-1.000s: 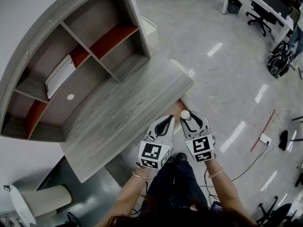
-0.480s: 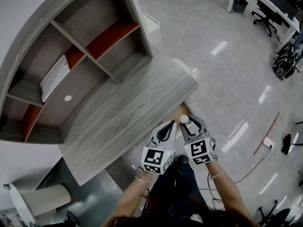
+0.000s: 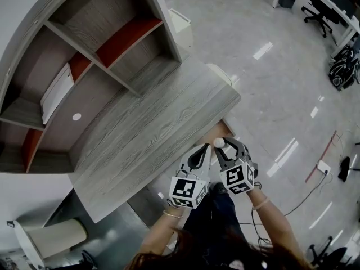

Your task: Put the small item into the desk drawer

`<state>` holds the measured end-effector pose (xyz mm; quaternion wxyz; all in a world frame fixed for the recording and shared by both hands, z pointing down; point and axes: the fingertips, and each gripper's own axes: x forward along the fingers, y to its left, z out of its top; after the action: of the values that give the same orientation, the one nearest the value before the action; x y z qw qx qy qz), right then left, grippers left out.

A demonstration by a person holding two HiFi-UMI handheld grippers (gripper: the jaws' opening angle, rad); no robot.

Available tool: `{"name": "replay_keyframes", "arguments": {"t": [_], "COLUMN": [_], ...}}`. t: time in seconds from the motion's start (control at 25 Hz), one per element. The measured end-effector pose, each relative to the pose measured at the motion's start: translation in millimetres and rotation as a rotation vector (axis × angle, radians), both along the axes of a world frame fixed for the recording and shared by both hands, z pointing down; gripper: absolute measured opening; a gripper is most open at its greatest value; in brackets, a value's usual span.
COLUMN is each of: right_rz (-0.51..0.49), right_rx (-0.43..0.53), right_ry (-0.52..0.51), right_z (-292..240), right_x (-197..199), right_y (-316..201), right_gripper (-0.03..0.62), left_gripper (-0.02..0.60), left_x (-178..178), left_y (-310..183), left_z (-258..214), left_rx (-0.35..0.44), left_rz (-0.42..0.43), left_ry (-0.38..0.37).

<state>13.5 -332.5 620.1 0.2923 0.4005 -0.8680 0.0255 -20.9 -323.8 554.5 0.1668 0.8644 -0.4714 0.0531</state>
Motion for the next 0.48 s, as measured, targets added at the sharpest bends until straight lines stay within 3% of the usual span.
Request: {"name": "replay_keyframes", "arguments": {"t": [0.48], "right_rz": [-0.065], "right_rx": [-0.016], "right_ry": [0.097], "right_z": [60], "right_x": [-3], "right_y": [-3], "right_gripper": [0.138], "left_gripper": [0.015], "left_x": [-5], "left_y": [-3], "left_z": [37], "left_rx": [-0.018], "left_rz": [-0.014], "left_ry": [0.010]}}
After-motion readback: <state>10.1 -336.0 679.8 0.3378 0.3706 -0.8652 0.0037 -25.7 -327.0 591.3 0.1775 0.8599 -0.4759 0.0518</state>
